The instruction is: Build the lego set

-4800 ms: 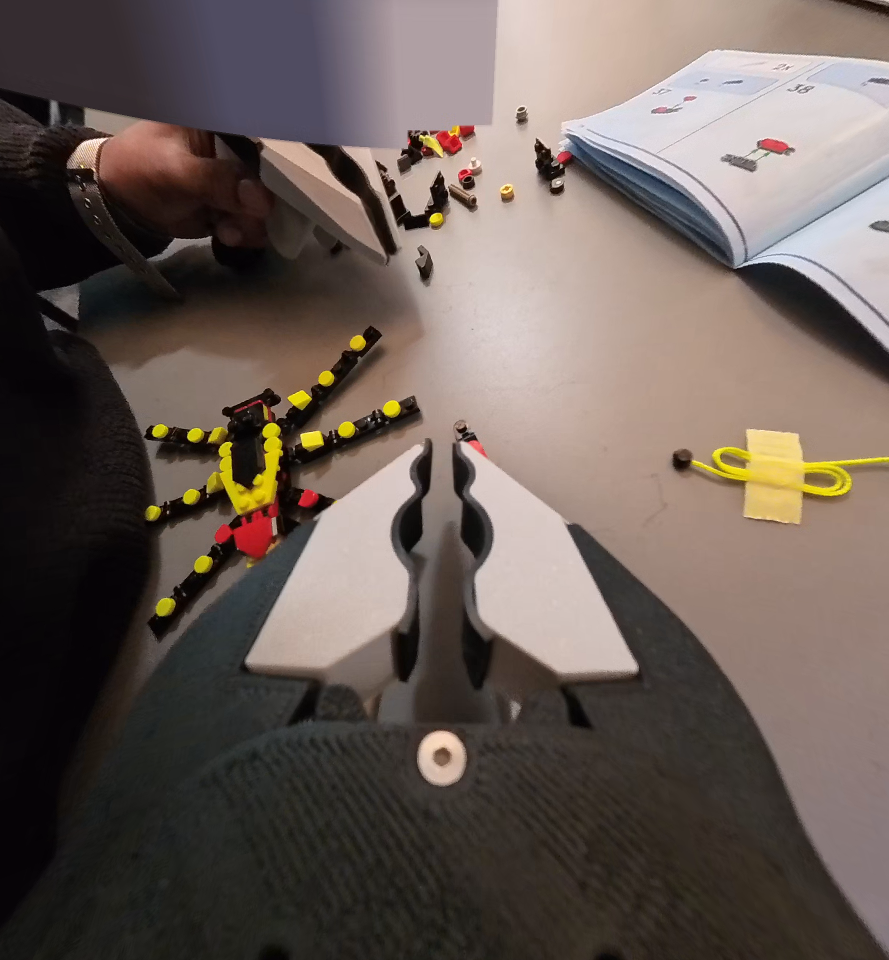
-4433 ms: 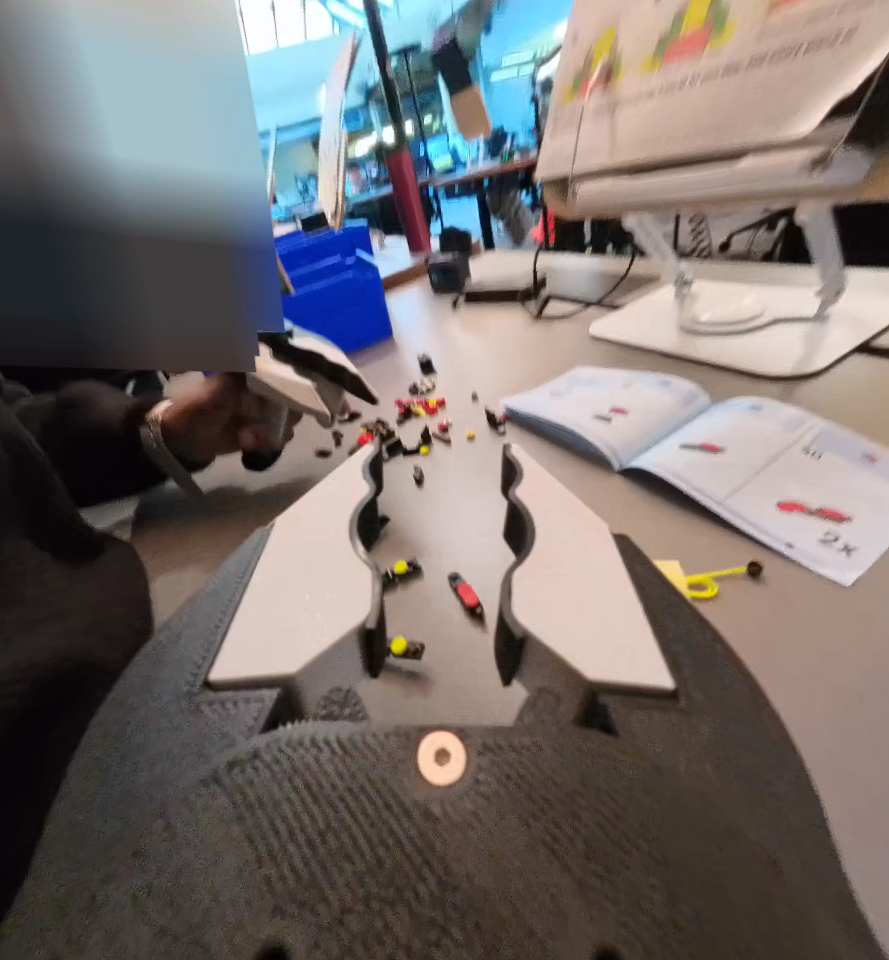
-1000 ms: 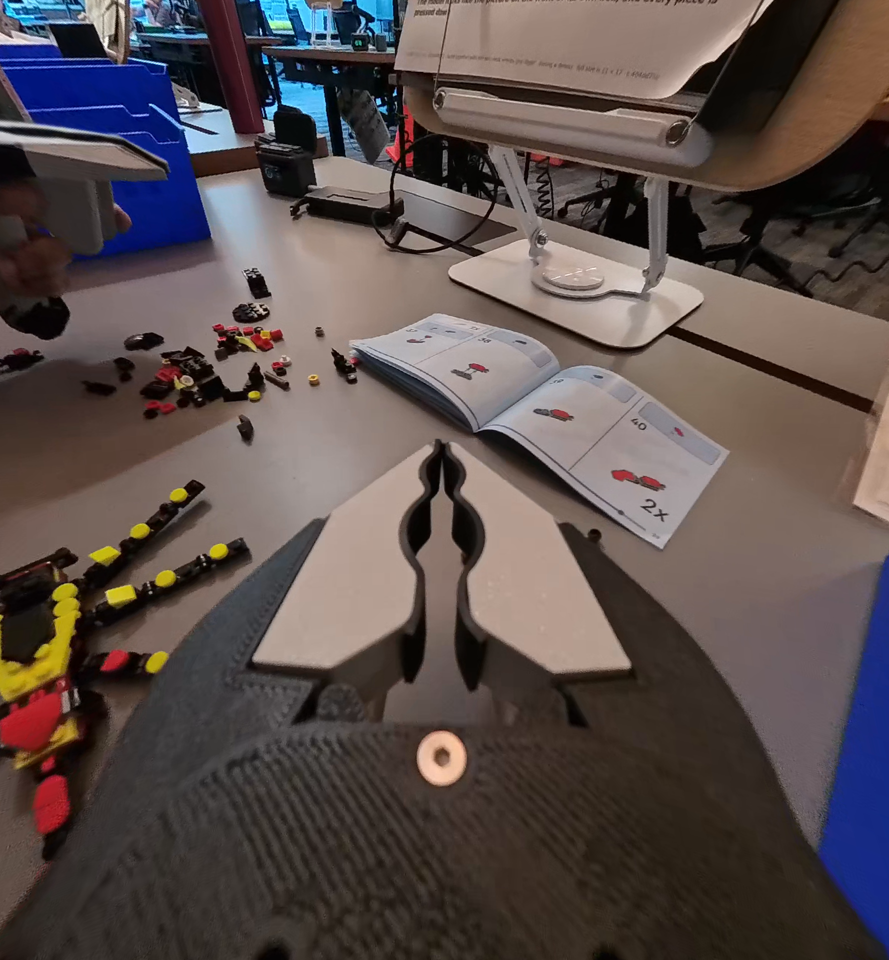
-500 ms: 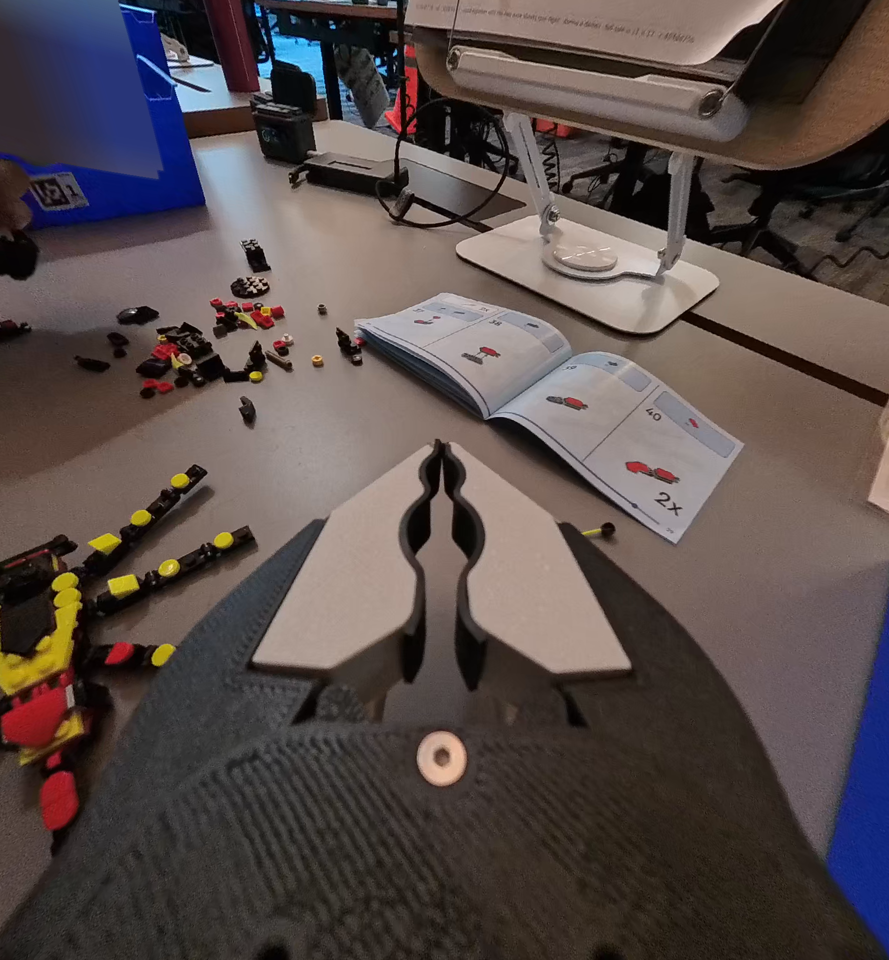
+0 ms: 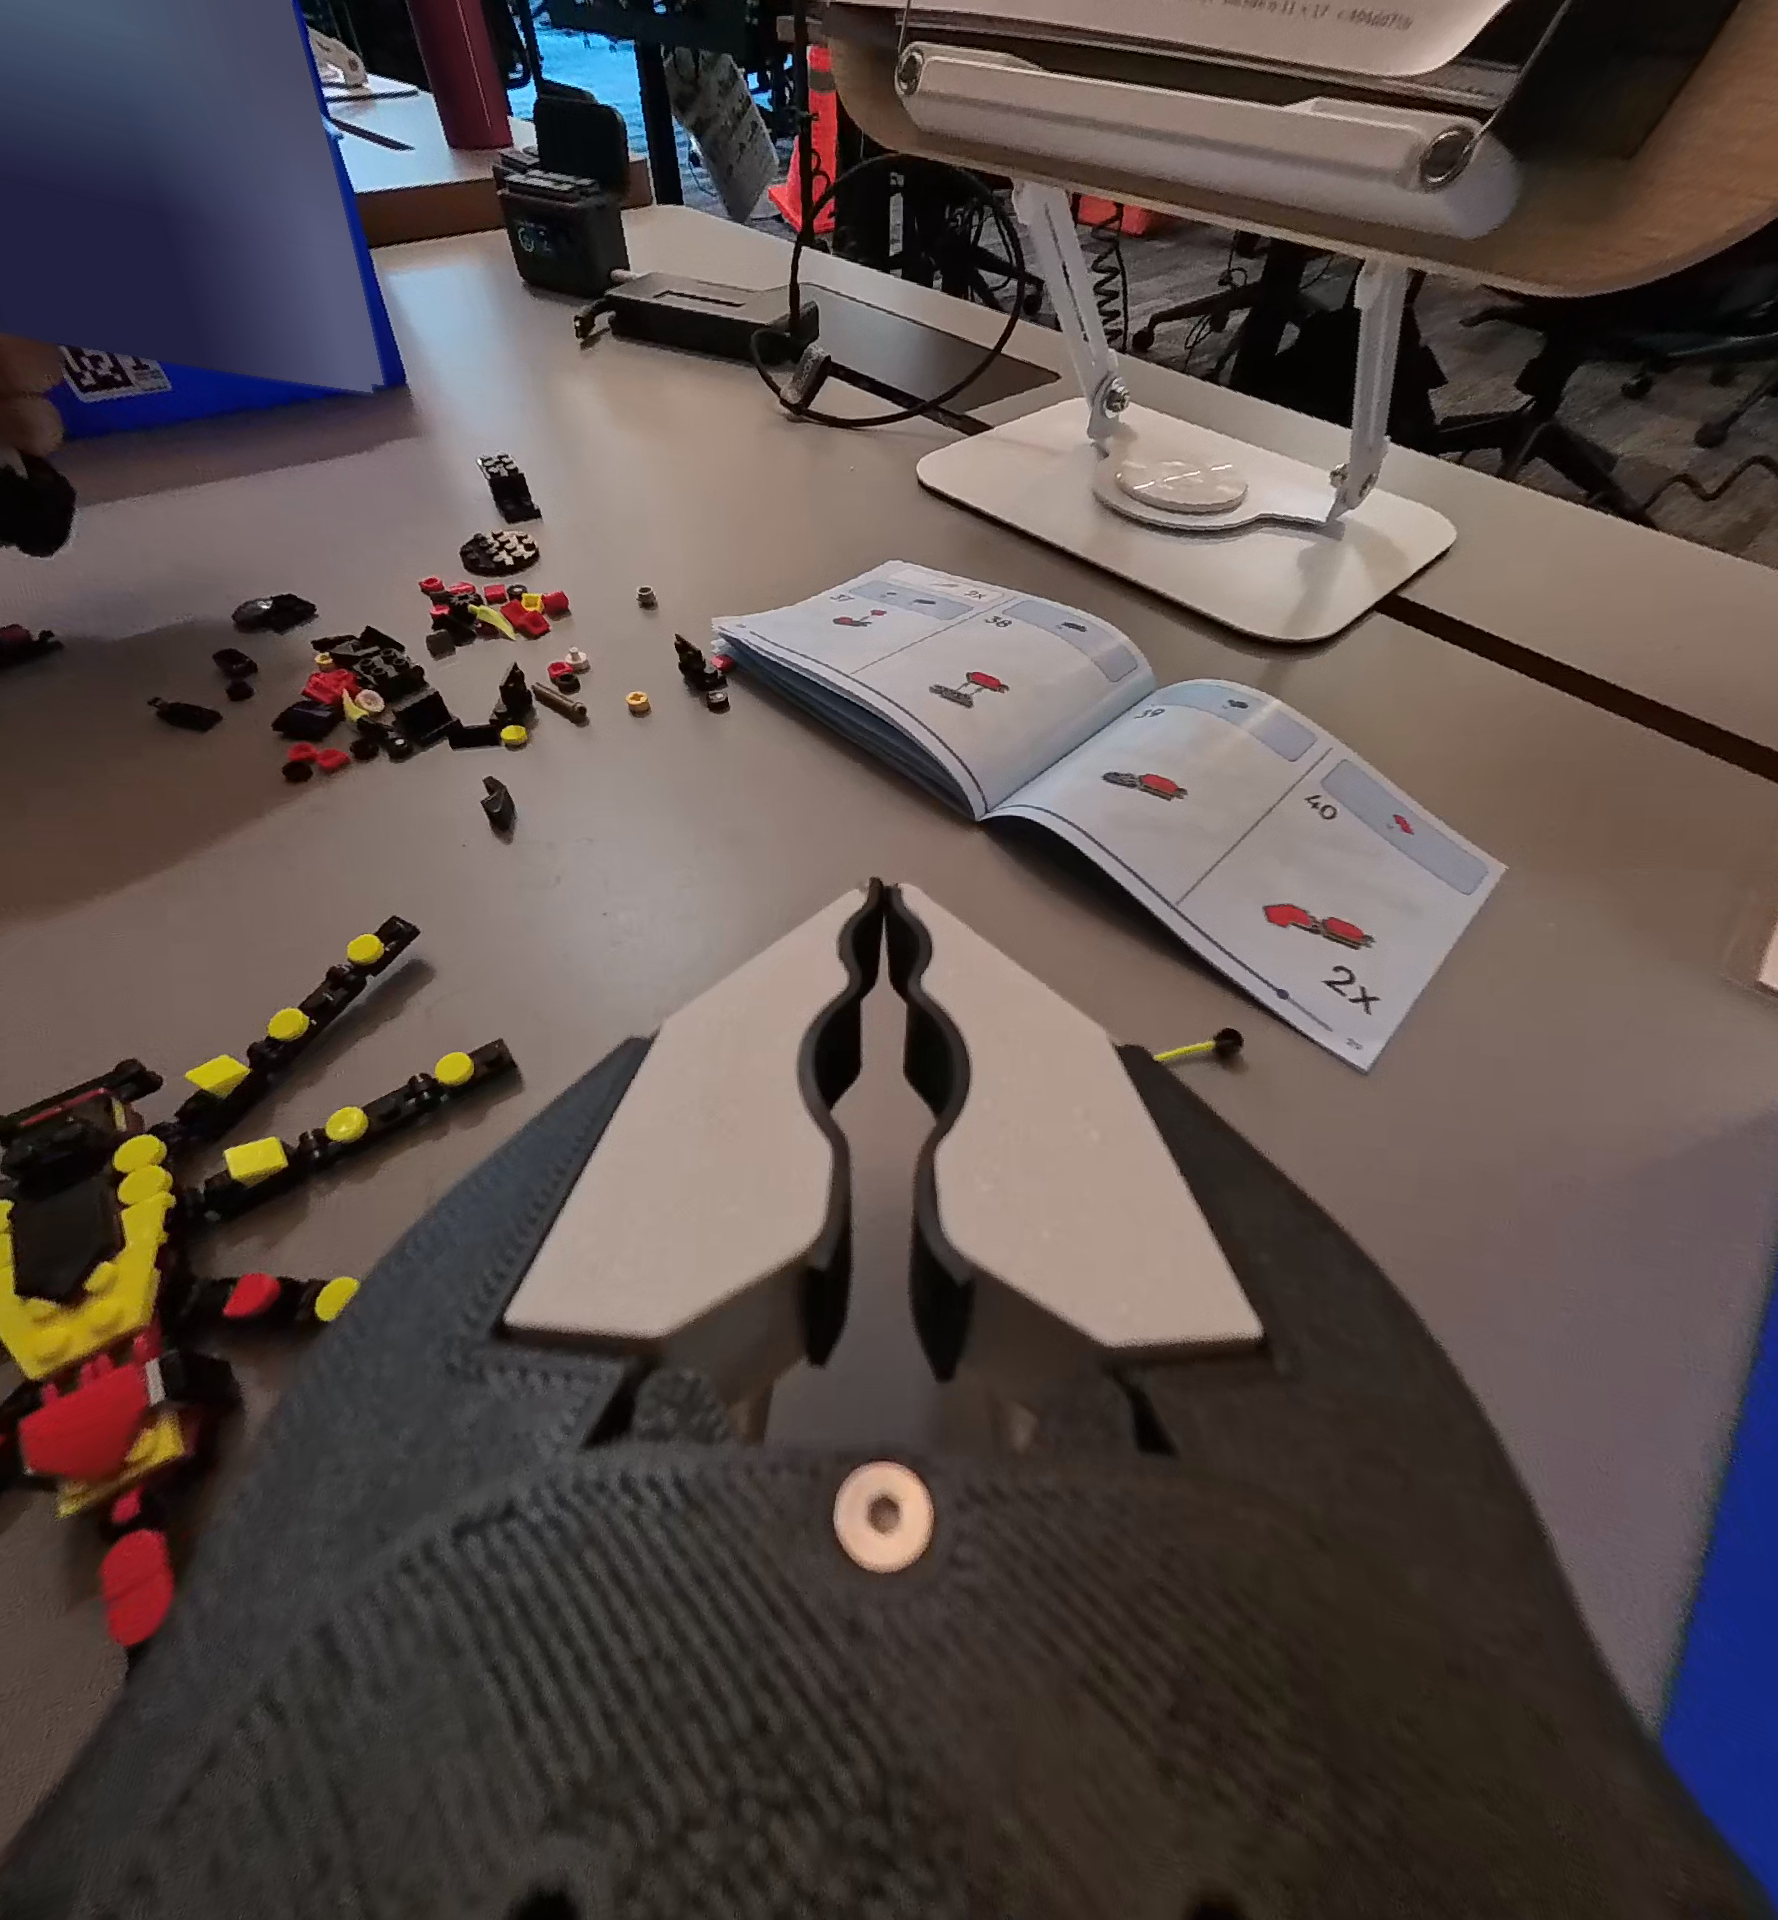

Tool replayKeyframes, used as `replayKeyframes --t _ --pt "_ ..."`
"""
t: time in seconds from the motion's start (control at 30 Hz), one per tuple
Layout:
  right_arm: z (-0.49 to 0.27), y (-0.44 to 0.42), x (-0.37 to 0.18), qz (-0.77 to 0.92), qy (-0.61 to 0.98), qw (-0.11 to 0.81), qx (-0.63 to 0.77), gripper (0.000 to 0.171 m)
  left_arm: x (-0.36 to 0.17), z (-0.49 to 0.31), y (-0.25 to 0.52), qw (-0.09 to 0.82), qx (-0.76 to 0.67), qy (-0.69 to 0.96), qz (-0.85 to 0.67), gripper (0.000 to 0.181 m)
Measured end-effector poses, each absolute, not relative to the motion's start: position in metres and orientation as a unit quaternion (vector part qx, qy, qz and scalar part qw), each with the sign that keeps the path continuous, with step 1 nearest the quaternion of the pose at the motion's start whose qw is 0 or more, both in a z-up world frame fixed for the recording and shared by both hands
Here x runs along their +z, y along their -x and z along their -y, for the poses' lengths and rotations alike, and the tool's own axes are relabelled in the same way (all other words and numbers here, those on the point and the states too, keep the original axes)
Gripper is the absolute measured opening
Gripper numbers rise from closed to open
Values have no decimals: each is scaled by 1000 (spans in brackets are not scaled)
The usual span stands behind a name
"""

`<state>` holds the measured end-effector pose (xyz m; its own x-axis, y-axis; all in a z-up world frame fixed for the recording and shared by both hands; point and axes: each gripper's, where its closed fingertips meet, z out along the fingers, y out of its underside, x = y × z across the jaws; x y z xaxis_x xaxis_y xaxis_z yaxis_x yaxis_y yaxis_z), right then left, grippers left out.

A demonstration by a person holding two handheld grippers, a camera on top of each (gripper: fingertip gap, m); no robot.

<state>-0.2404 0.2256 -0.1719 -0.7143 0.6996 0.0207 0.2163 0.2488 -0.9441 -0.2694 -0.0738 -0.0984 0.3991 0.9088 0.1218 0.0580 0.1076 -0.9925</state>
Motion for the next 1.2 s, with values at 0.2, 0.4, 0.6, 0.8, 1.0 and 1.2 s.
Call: replayKeyframes --t 0.2,0.4,0.6,0.8,1.0,1.2 --pt "-227 241 -170 752 306 225 538 0 -101 65 268 615 333 582 416 0" --pt "-226 240 -172 755 308 214 537 0 -107 49 267 613 324 596 405 0" --pt "-226 239 -171 753 307 214 542 0 -102 43 266 623 330 581 406 0" --pt "-221 237 -178 770 299 214 522 0 -90 54 259 635 351 556 407 0" --pt "-218 243 -194 794 312 196 483 0 -87 75 254 632 365 534 427 0" --pt "-214 252 -191 792 306 207 487 0 -91 85 249 618 375 541 430 0"
